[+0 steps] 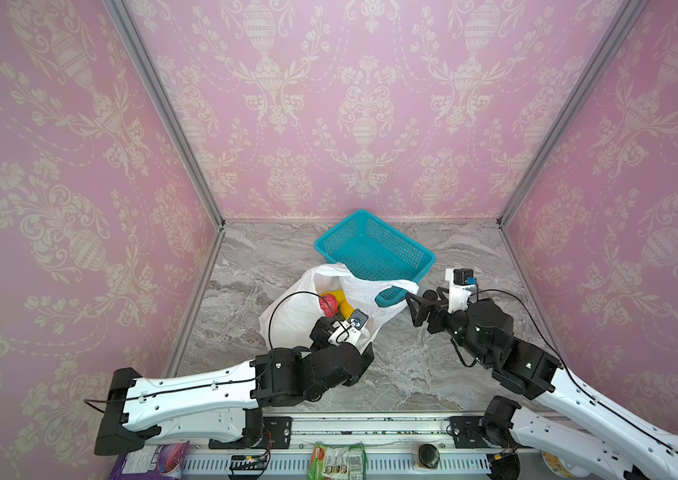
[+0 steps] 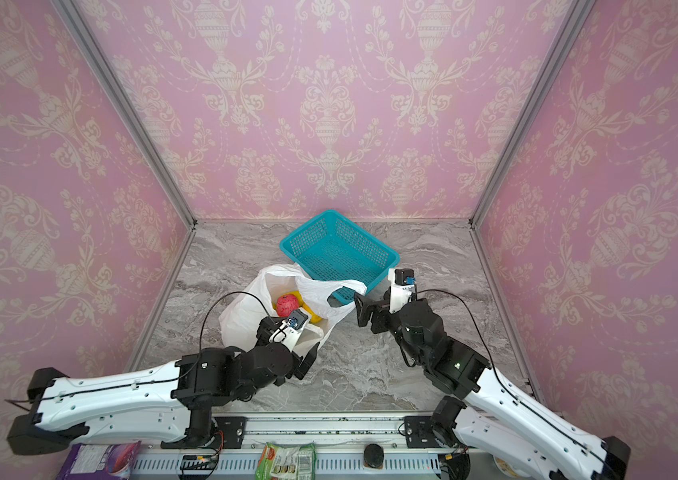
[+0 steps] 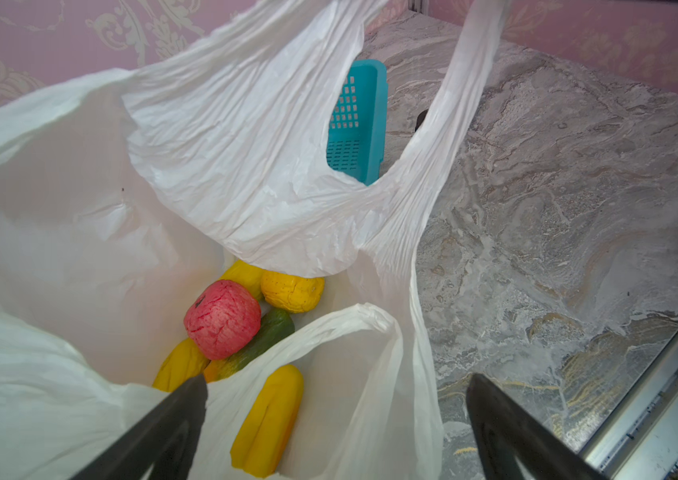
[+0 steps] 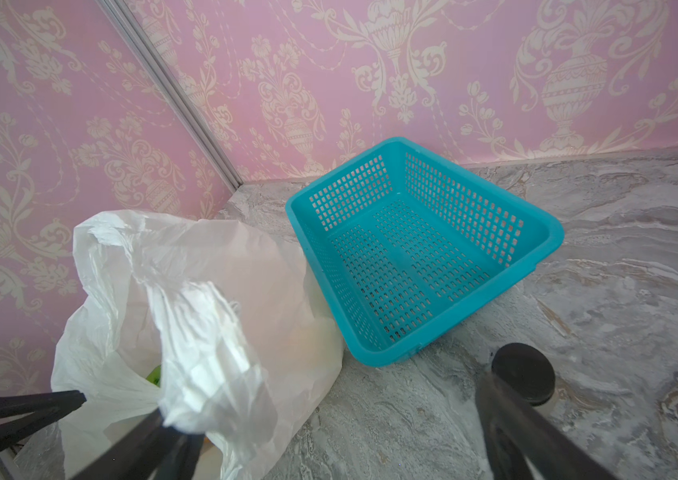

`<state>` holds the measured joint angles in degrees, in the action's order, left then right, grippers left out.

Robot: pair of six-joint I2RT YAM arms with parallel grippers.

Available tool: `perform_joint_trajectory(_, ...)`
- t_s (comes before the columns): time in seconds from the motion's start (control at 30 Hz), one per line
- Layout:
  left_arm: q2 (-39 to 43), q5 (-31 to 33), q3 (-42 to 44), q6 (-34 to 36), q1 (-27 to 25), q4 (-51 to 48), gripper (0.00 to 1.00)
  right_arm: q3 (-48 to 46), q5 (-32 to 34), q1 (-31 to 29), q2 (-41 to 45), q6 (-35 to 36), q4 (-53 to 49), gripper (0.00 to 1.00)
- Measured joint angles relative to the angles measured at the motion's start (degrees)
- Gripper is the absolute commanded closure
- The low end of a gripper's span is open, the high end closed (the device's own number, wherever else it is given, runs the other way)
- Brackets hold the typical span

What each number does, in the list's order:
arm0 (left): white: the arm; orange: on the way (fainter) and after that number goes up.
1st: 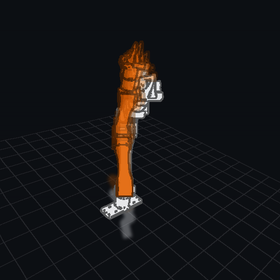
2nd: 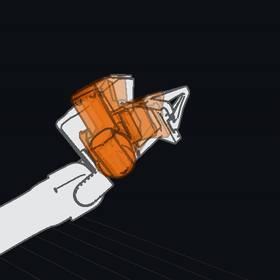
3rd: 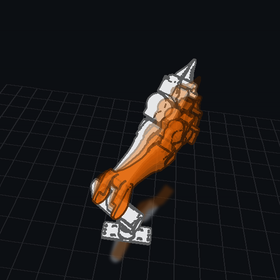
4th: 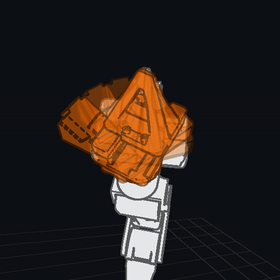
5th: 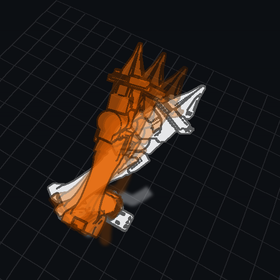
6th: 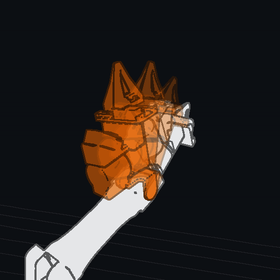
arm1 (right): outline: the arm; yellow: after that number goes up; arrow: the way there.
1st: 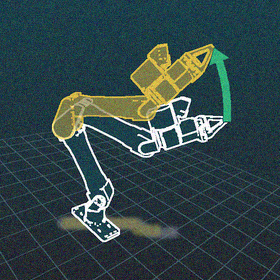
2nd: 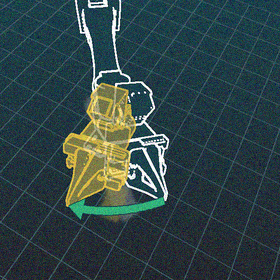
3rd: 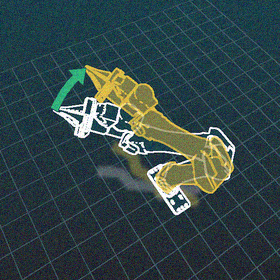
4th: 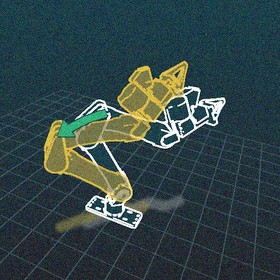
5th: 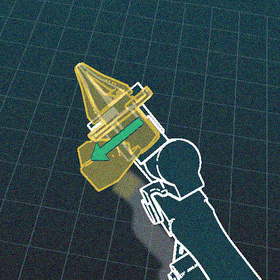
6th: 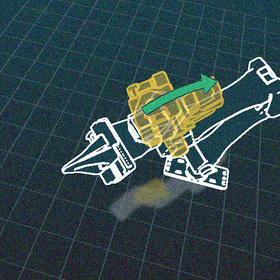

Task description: Untie the knot of the plastic bag and take out the fruit

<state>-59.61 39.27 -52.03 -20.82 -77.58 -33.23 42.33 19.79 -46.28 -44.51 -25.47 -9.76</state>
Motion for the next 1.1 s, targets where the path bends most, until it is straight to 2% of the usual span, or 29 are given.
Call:
perform_joint_trajectory(0.03, -0.98, 0.33, 0.00, -0.94, -0.28, -1.40, 0.01, 0.48, -0.52, 0.02, -1.18, 0.04, 0.09, 0.01)
perform_joint_trajectory(0.07, -2.40, 0.68, -0.04, -1.81, -0.31, -2.99, 0.01, 0.83, -0.98, 0.00, -2.21, 0.09, 0.28, 0.08)
perform_joint_trajectory(0.1, -3.80, 1.14, -0.24, -2.56, -0.42, -4.52, 0.01, 1.03, -1.40, 0.00, -3.04, 0.09, 0.57, 0.17)
perform_joint_trajectory(0.17, -7.10, 2.16, -1.11, -4.04, -0.63, -7.69, 0.01, 1.62, -2.10, 0.00, -4.98, 0.37, 1.14, 0.43)
perform_joint_trajectory(0.23, -8.94, 2.43, -1.86, -4.68, -0.72, -9.35, 0.01, 2.56, -2.27, 0.02, -6.84, 0.37, 1.42, 0.60)
perform_joint_trajectory(0.3, -9.20, 2.40, -1.95, -4.70, -0.72, -9.77, 0.01, 3.80, -2.14, 0.02, -8.59, 0.42, 1.49, 0.72)
perform_joint_trajectory(0.37, -9.11, 2.43, -1.95, -4.70, -0.72, -9.86, 0.01, 5.09, -1.92, 0.00, -10.19, 0.76, 1.57, 0.79)
perform_joint_trajectory(0.63, -9.16, 1.79, -1.95, -5.20, -0.72, -11.58, 0.01, 6.86, -0.57, 0.02, -13.60, 0.61, 1.68, 0.88)
perform_joint_trajectory(0.9, -9.33, 0.07, -1.95, -5.38, -0.72, -12.41, 0.01, 9.53, 0.17, 0.04, -16.39, 0.61, 1.49, 0.89)
perform_joint_trajectory(1.1, -14.14, 2.21, -2.29, -7.06, -0.70, -15.30, 0.01, 10.25, 0.13, 0.15, -17.18, 0.59, 1.49, 0.90)
